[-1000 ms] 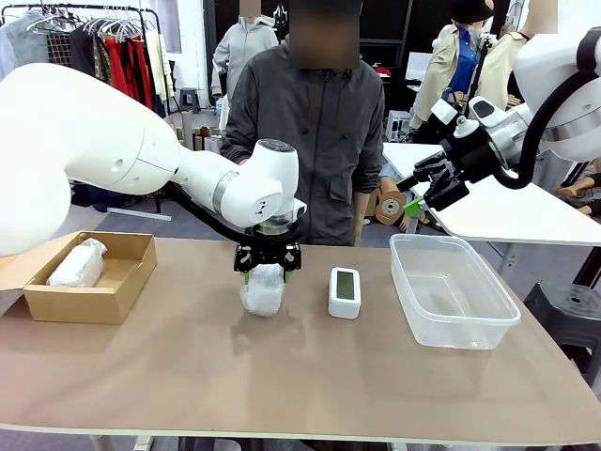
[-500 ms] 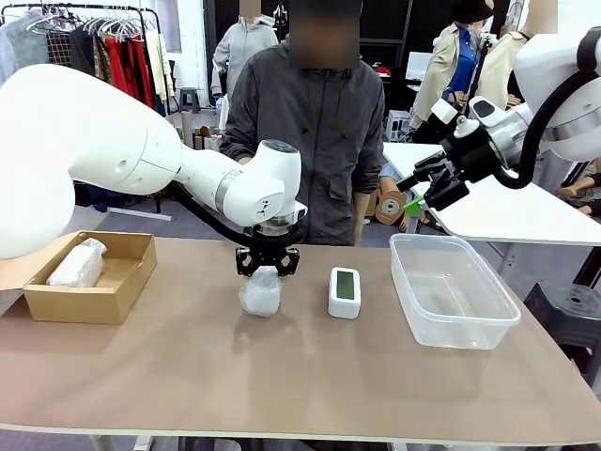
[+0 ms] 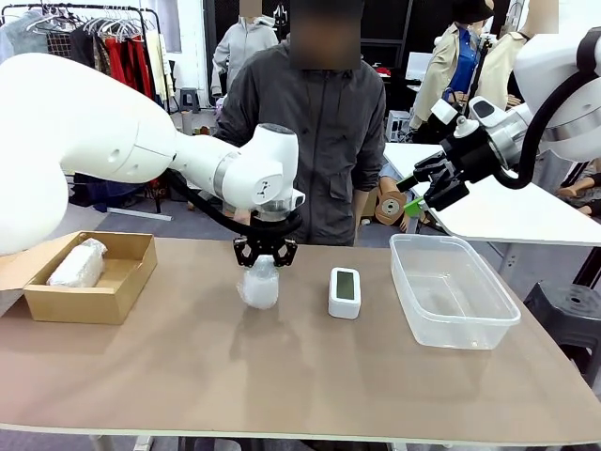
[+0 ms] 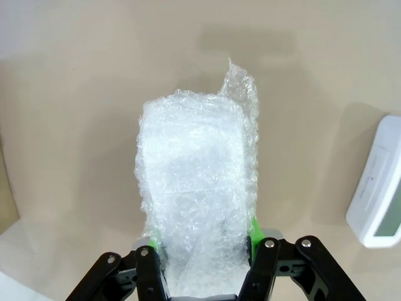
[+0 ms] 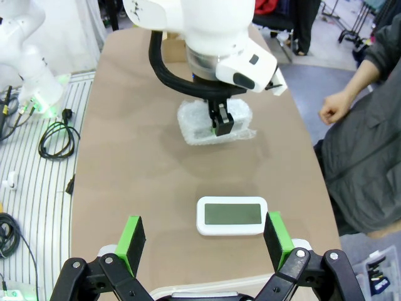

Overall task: Separate and place wrapped and unwrapped clocks.
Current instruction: Pick up the Digital clock indicated by the person.

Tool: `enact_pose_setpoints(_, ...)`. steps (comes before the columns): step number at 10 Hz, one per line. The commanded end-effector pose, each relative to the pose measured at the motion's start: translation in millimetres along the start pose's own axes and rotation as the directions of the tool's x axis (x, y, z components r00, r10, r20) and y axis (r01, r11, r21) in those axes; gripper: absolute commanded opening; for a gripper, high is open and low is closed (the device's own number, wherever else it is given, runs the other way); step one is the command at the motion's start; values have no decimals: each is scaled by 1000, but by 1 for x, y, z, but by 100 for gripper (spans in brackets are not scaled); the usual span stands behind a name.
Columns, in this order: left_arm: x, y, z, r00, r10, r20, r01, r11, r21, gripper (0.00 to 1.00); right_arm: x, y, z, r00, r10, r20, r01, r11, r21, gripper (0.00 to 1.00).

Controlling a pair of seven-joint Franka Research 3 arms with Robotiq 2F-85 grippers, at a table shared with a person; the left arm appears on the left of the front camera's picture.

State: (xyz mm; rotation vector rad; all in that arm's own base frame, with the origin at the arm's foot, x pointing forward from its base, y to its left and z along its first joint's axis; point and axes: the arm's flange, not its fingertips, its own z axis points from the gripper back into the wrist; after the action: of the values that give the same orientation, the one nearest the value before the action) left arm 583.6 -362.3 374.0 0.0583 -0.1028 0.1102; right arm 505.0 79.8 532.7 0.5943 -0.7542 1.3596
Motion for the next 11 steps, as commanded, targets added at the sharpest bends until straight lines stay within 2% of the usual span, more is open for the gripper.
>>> enact_pose_setpoints(1, -7, 12, 32, 999, -12, -31, 12, 1000, -13, 0, 2, 0, 1, 1000, 6, 6, -6, 1000, -1, 100)
enact_pose_setpoints(2, -9, 15, 53, 999, -31, -44, 30, 999, -37, 0, 2, 0, 1, 1000, 6, 6, -6, 1000, -1, 100)
enact_pose_setpoints(4, -7, 16, 105, 998, -56, -9, 56, 998, 3, 0, 2, 0, 1, 1000, 6, 6, -6, 1000, -1, 100)
enact_pose_setpoints(5, -7, 17, 130, 998, -54, -28, 54, 999, 7, 0, 2, 0, 1, 1000, 6, 6, -6, 1000, -1, 100)
enact_pose_setpoints(6, -2, 17, 151, 998, -57, -33, 56, 998, -33, 0, 2, 0, 1, 1000, 6, 6, -6, 1000, -1, 100)
enact_pose_setpoints(7, 6, 19, 174, 999, -52, -3, 52, 999, -13, 0, 2, 0, 1, 1000, 6, 6, -6, 1000, -1, 100)
enact_pose_setpoints(8, 9, 17, 198, 998, -67, -9, 67, 998, -20, 0, 2, 0, 1, 1000, 6, 6, -6, 1000, -1, 100)
enact_pose_setpoints(11, 25, 16, 246, 995, -93, 22, 93, 996, -8, 0, 2, 0, 1, 1000, 6, 6, -6, 1000, -1, 100)
